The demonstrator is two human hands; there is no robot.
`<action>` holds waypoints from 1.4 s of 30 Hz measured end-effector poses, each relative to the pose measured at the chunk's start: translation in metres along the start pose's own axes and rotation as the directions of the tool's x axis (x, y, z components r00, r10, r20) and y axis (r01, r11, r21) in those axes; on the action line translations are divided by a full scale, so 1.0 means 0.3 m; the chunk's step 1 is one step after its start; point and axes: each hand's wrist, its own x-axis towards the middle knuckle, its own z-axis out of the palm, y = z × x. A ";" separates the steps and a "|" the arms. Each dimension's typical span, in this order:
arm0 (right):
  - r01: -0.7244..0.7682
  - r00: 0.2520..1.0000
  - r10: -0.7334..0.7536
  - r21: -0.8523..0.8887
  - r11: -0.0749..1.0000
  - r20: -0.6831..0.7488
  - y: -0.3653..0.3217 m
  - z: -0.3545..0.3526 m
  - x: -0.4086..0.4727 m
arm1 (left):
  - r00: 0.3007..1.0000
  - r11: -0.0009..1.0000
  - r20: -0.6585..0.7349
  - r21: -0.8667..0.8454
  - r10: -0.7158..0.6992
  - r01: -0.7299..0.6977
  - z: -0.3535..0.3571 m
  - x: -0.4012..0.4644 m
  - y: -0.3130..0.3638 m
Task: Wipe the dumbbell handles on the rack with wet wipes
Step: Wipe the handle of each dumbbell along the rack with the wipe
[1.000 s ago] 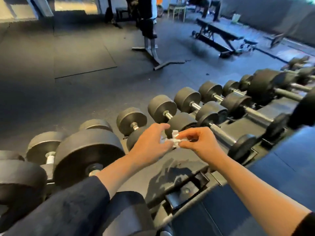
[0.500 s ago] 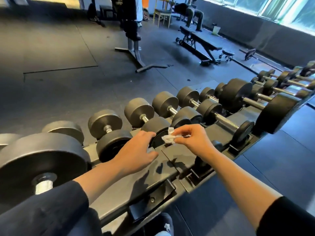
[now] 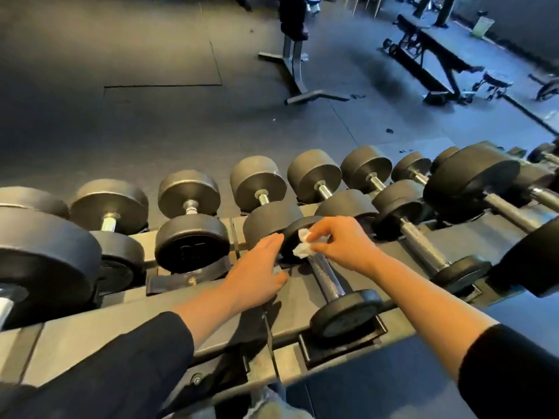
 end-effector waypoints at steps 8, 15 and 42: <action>0.336 0.932 -0.229 -0.428 0.839 0.282 -0.004 0.060 0.052 | 1.000 1.000 0.013 -0.009 -0.010 0.010 0.067 0.058 -0.004; 0.355 0.921 -0.162 -0.590 0.725 0.355 -0.051 0.071 0.038 | 0.998 0.997 0.008 -0.044 0.061 -0.061 0.071 0.056 -0.044; -0.134 0.984 0.163 -0.301 0.944 0.074 -0.093 -0.019 -0.016 | 0.988 0.984 0.114 -0.160 0.102 -0.083 0.072 0.053 -0.103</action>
